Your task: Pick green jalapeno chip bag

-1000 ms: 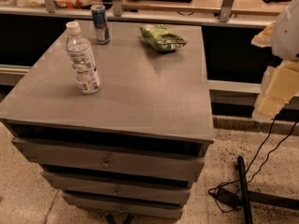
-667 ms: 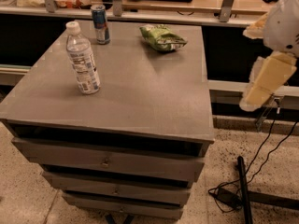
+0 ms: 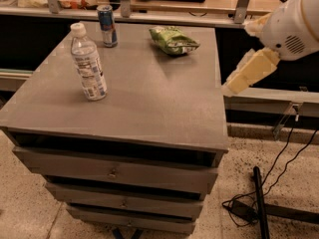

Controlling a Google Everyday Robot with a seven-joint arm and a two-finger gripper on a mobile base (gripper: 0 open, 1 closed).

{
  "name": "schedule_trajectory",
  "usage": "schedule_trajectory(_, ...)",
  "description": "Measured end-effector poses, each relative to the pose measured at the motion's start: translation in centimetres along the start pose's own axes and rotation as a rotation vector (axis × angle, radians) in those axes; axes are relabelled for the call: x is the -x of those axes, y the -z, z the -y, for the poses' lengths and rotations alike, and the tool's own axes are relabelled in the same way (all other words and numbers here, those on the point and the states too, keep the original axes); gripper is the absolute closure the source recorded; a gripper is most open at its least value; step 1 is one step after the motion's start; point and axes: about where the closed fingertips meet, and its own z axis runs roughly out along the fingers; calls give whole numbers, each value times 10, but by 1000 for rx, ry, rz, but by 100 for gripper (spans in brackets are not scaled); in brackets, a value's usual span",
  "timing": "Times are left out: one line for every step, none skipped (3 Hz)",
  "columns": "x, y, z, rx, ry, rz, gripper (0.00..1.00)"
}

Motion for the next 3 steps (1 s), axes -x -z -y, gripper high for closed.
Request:
schedule_trajectory(-1,-16,20,-62,-40,133,0)
schedule_trajectory(-4,-36,42,-119,-50,204,0)
schedule_trajectory(-2,-35,45,-134,-49,209,0)
